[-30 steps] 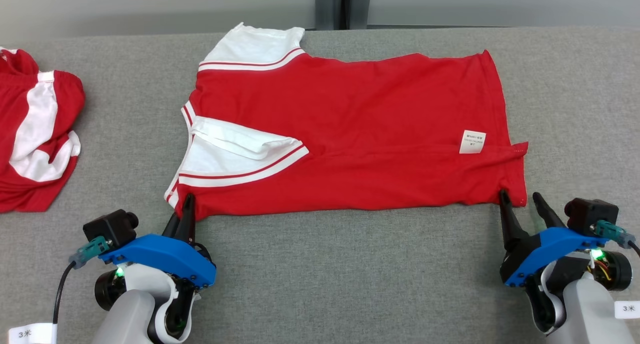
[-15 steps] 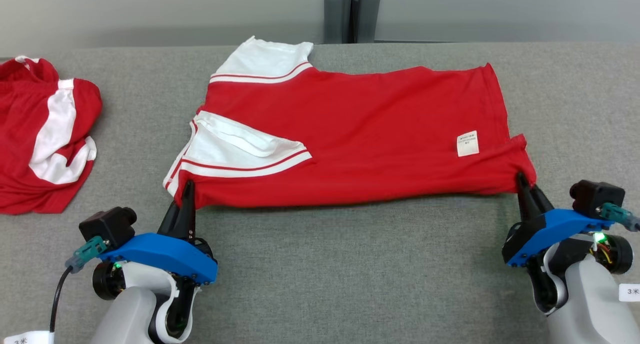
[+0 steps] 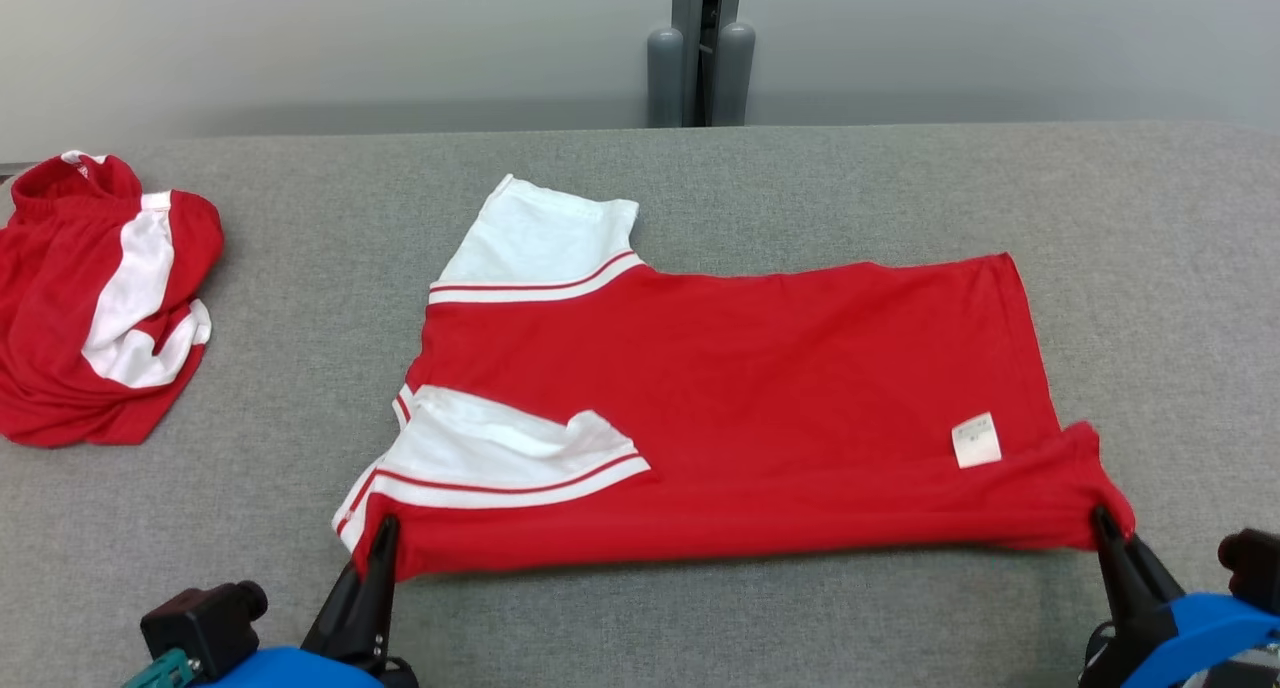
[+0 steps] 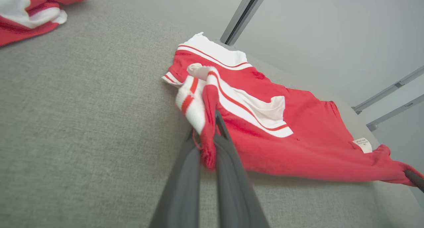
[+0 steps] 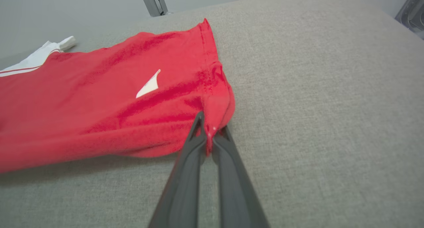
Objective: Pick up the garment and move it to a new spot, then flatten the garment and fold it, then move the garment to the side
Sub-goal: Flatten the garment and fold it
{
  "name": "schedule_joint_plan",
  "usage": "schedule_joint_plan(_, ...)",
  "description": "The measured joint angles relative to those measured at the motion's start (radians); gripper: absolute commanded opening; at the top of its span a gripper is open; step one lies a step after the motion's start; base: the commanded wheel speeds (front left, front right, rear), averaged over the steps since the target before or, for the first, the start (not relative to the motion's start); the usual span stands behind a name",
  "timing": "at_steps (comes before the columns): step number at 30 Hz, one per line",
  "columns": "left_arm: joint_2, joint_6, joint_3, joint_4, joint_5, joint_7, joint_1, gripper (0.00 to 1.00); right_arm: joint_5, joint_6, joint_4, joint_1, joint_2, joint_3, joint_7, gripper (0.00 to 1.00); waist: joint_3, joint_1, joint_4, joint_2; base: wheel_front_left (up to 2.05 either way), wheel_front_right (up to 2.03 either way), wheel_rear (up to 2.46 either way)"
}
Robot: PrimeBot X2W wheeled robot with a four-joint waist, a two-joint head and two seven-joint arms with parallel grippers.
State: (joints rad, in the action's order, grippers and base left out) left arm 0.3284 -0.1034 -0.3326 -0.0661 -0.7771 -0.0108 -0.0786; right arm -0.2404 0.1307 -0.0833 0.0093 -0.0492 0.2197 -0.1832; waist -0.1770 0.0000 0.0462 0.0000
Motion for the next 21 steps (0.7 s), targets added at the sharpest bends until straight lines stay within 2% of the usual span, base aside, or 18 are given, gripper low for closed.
schedule_joint_plan(3, 0.013, -0.024, 0.004, -0.055, -0.026, 0.036, -0.064, 0.0, -0.031, 0.0, 0.026, 0.069, 0.0, -0.001, -0.035, 0.0, -0.002, 0.0, 0.001, 0.0, 0.0, 0.0, 0.0)
schedule_joint_plan(7, 0.028, -0.046, -0.002, -0.032, -0.026, 0.067, -0.095, 0.0, -0.064, 0.0, -0.006, 0.091, 0.0, -0.018, -0.041, 0.0, -0.005, 0.0001, 0.009, 0.0, 0.0, 0.0, 0.0)
schedule_joint_plan(8, 0.028, -0.047, -0.003, -0.021, -0.026, 0.068, -0.098, 0.0, -0.064, 0.0, -0.02, 0.091, 0.0, -0.021, -0.035, 0.17, -0.006, 0.0, 0.011, 0.0, 0.0, 0.0, 0.0)
schedule_joint_plan(9, 0.028, -0.049, -0.003, -0.013, -0.024, 0.065, -0.099, 0.22, -0.063, 0.0, -0.034, 0.091, 0.0, -0.021, -0.03, 0.41, -0.007, 0.0, 0.013, 0.0, 0.0, 0.0, 0.0)
schedule_joint_plan(10, 0.027, -0.048, -0.002, -0.006, -0.024, 0.06, -0.098, 0.97, -0.059, 0.0, -0.047, 0.09, 0.0, -0.023, -0.023, 1.0, -0.008, 0.0, 0.015, 0.0, 0.0, 0.0, 0.0)
schedule_joint_plan(11, 0.027, -0.046, -0.002, -0.001, -0.022, 0.053, -0.098, 1.0, -0.05, 0.0, -0.058, 0.089, 0.001, -0.024, -0.016, 1.0, -0.008, 0.0, 0.017, 0.0, 0.0, 0.0, 0.0)
schedule_joint_plan(15, 0.036, -0.046, 0.002, 0.0, -0.003, 0.038, -0.077, 1.0, -0.044, 0.0, -0.071, 0.08, 0.0, -0.015, 0.002, 1.0, -0.012, 0.0, 0.027, 0.0, 0.0, 0.0, 0.0)
schedule_joint_plan(19, 0.091, -0.045, 0.008, -0.03, 0.049, 0.046, -0.013, 1.0, -0.027, 0.0, -0.039, 0.051, 0.0, 0.002, 0.014, 1.0, -0.02, 0.0, 0.047, 0.0, 0.0, 0.0, 0.0)
schedule_joint_plan(21, 0.135, -0.039, 0.015, -0.054, 0.085, 0.066, 0.052, 1.0, -0.01, 0.0, -0.011, 0.022, -0.001, 0.012, 0.016, 1.0, -0.028, 0.0, 0.056, 0.0, 0.0, 0.0, 0.0)
